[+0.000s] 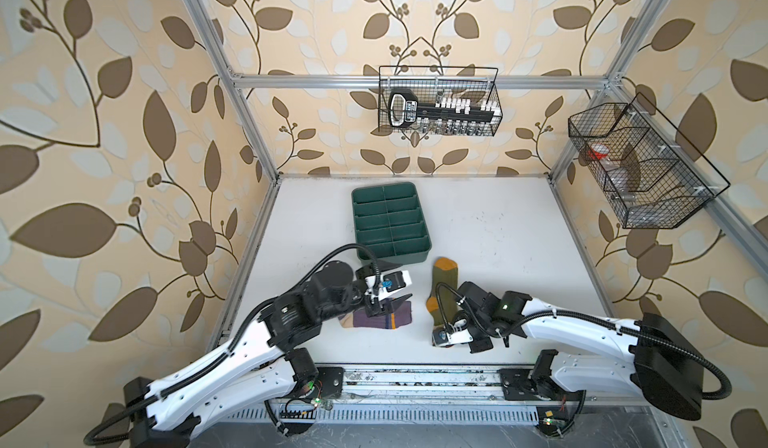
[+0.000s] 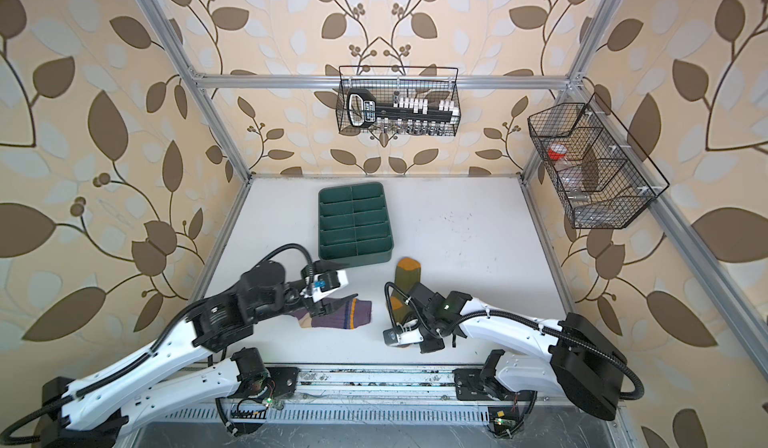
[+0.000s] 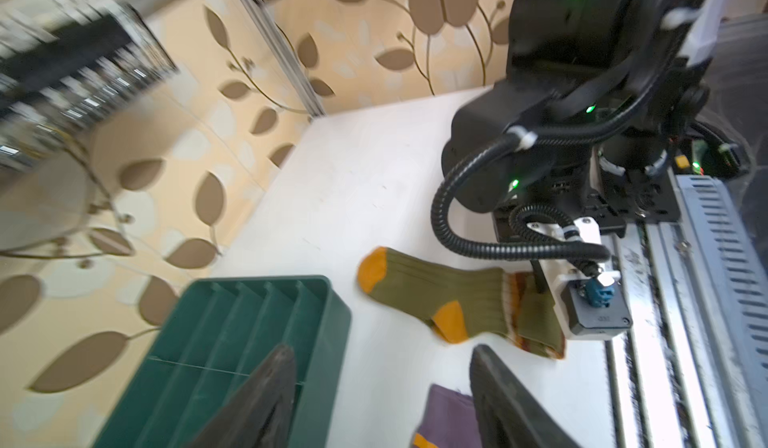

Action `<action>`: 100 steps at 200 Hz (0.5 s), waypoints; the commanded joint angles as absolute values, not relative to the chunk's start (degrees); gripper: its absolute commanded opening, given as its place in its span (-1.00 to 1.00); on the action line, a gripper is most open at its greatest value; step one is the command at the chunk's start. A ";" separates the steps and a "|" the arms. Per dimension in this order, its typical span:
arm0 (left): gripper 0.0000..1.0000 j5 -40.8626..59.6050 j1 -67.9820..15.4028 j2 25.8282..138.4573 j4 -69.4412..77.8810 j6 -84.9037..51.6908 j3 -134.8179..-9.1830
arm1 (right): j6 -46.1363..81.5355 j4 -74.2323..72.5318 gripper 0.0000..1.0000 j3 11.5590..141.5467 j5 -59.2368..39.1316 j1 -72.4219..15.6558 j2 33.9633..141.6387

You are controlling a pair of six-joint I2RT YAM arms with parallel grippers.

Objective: Roll the socks
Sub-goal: 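Hold the cuff with the right gripper while the left gripper lifts away, then reach the left gripper across and pinch the cuff beside the right gripper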

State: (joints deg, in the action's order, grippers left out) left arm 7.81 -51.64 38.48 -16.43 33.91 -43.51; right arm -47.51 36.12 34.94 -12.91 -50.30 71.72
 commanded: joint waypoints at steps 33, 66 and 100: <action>0.38 5.30 -55.05 38.53 -32.96 54.63 -48.21 | -51.52 54.96 -1.00 49.01 -31.04 -42.18 91.04; 0.43 -9.69 -69.92 41.64 -27.55 60.33 -41.69 | -53.19 57.68 -1.00 52.66 -32.42 -37.17 97.44; 0.41 -18.85 -81.66 51.43 -14.73 60.16 -34.54 | -53.13 56.75 -1.00 53.17 -31.86 -34.77 99.20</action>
